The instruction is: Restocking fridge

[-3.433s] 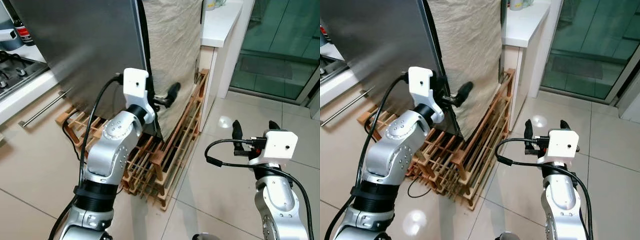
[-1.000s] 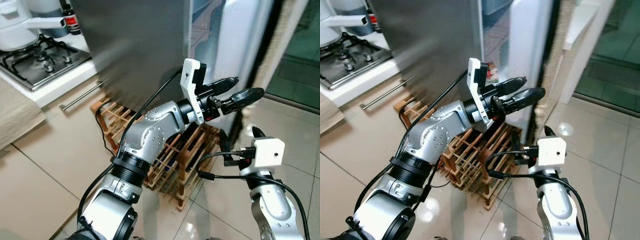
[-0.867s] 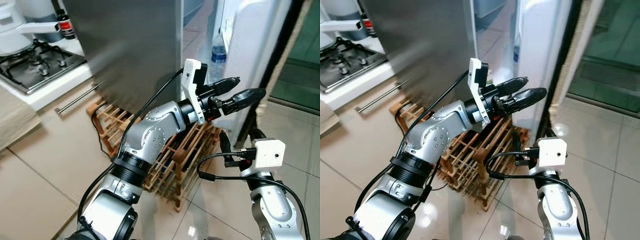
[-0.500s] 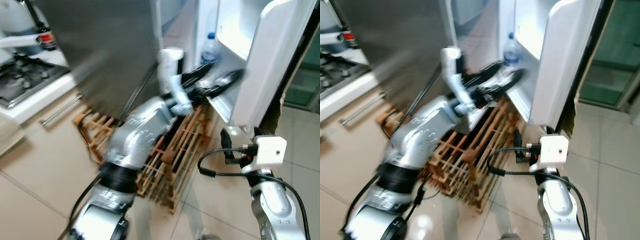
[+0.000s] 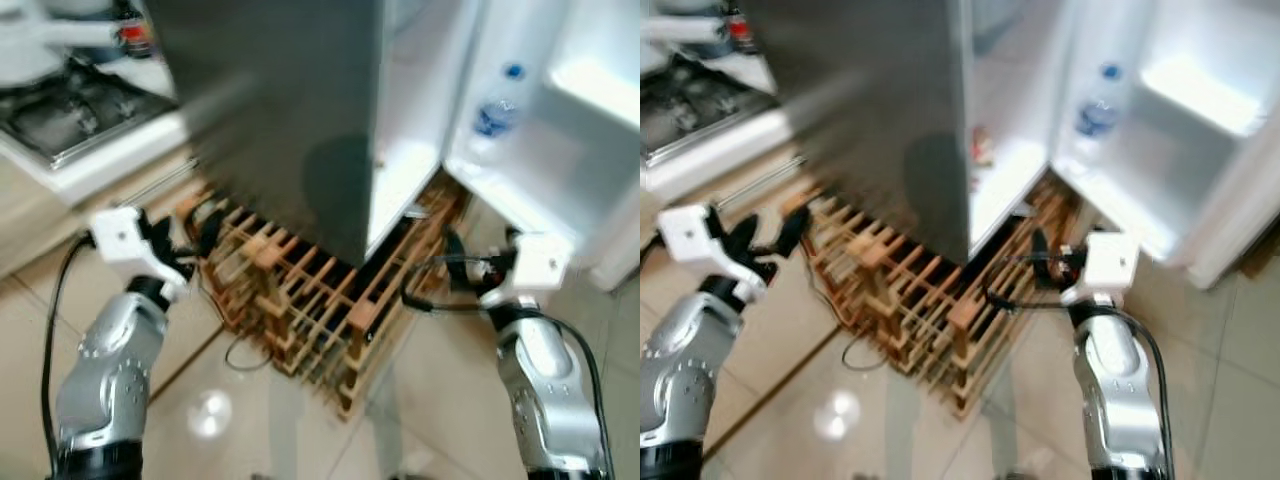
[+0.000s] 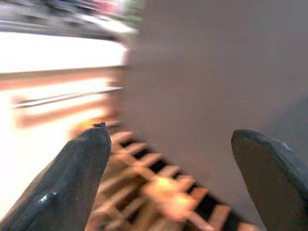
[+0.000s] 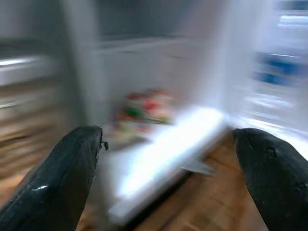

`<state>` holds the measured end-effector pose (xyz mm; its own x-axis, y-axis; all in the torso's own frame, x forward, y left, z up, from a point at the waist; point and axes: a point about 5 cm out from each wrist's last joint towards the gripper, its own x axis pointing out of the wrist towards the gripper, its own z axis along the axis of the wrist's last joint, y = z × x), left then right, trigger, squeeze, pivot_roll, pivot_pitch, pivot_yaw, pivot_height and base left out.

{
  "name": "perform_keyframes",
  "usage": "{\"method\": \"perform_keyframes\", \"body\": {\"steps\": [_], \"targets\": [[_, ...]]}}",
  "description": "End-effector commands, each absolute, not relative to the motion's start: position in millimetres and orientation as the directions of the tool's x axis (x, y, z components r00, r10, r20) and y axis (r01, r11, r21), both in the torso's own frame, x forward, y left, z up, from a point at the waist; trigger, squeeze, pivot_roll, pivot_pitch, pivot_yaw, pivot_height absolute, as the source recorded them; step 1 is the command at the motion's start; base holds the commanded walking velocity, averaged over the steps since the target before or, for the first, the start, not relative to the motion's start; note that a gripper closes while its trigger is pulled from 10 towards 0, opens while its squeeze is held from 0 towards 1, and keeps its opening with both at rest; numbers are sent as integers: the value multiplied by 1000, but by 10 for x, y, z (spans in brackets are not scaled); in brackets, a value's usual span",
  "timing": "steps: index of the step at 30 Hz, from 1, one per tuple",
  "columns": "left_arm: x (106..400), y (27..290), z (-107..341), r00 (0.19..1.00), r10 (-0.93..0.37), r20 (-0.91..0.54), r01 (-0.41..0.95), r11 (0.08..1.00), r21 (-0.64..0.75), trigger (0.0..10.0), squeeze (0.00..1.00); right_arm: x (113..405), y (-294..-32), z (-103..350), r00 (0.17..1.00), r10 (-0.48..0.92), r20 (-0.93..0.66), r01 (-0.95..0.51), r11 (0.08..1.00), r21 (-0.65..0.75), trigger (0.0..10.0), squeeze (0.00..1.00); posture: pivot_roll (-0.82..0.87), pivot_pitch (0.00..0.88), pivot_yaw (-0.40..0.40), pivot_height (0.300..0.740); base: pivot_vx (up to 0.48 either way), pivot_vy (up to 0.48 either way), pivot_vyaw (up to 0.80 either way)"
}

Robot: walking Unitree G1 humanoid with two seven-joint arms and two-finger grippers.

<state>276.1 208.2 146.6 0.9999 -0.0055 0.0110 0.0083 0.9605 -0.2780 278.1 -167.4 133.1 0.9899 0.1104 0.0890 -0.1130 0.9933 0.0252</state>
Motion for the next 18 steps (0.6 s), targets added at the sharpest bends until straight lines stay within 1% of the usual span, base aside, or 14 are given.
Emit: {"method": "perform_keyframes", "body": {"steps": [1,5,6,9,11,13,15,18], "targets": [[2770,1977,1589,998,0,63,16,967,-253,10000,0,2820,-1574,1259,985,164,54,-167,985,47,10000,0,-7,0,39,740,0,-480,581],[2765,1925,1567,999,4,50,8,968,-249,10000,0,2859,-1567,1246,986,161,39,-164,984,70,10000,0,-15,0,42,740,0,-480,581],[2737,1859,1550,999,-19,44,28,976,-217,10000,0,2859,-1607,1236,989,145,32,-147,986,78,10000,0,-21,0,43,740,0,-480,581],[2707,1779,1547,998,-46,43,52,986,-159,10000,0,2837,-1656,1211,990,137,20,-138,988,75,10000,0,-22,0,41,740,0,-480,581],[2735,1746,1550,999,-36,36,41,990,-133,10000,0,2807,-1676,1176,990,142,4,-142,988,66,10000,0,-24,0,43,740,0,-480,575],[2785,1750,1559,1000,0,31,3,996,-89,10000,0,2798,-1680,1158,989,146,0,-146,987,63,10000,0,-25,0,43,740,0,0,575],[2847,1669,1607,996,-58,71,55,998,32,10000,0,2820,-1670,1152,989,146,4,-146,987,64,10000,0,-28,0,41,740,0,0,569],[2919,1633,1614,996,-61,66,59,998,33,10000,0,2842,-1664,1156,991,135,10,-135,988,77,10000,0,-29,0,39,740,0,0,556]]}}
